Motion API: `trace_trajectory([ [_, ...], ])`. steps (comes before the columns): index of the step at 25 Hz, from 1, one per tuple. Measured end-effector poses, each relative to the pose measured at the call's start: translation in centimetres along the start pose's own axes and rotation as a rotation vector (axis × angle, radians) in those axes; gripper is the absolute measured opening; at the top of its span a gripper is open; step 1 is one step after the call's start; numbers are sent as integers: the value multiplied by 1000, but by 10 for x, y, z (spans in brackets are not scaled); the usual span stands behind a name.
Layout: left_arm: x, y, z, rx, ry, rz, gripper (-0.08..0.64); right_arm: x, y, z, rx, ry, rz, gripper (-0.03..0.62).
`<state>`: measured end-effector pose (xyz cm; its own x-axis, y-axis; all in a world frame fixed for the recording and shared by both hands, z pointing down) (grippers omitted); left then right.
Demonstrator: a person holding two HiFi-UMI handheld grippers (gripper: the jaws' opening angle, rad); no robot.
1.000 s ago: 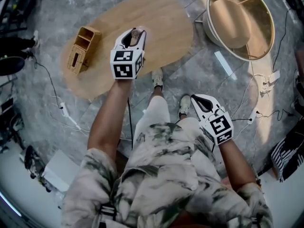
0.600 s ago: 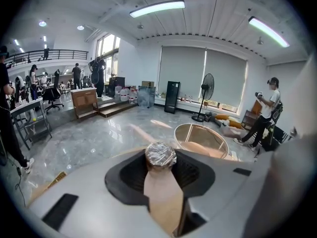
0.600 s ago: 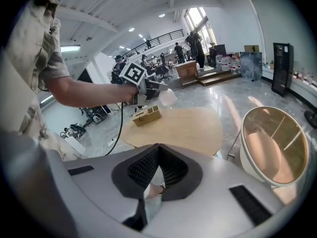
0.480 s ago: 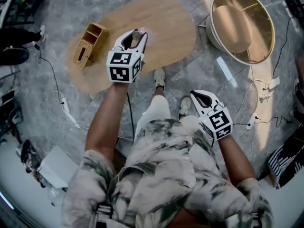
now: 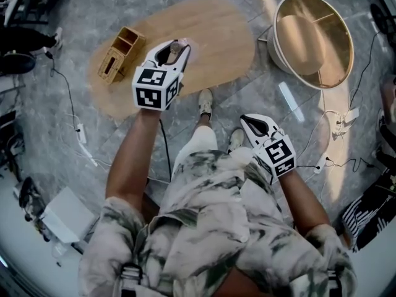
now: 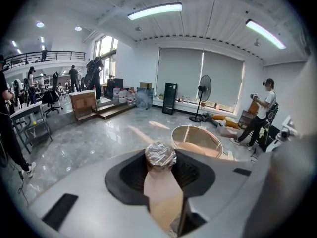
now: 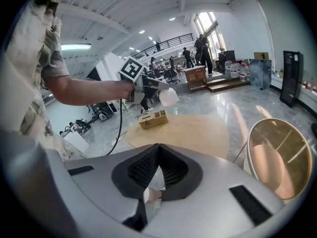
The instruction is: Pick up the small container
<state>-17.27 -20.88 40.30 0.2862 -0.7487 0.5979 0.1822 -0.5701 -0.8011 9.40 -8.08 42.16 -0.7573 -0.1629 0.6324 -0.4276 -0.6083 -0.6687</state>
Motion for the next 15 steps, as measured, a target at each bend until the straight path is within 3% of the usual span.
trace_trajectory([
  [15,-49,7,5,-2,-4,3,150,-7,23,-20,-66,19,16,21],
])
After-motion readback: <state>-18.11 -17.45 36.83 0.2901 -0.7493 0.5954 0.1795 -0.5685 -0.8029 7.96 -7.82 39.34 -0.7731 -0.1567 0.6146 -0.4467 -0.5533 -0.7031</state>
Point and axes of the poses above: the fingertips, and each gripper's own axes: x forward along the fingers, z to its right, y out of its top, the point moved 6 cm from there along -x, backward along the fingers, and after that the axes turned 6 degrees about x, right-handed, at the moved point
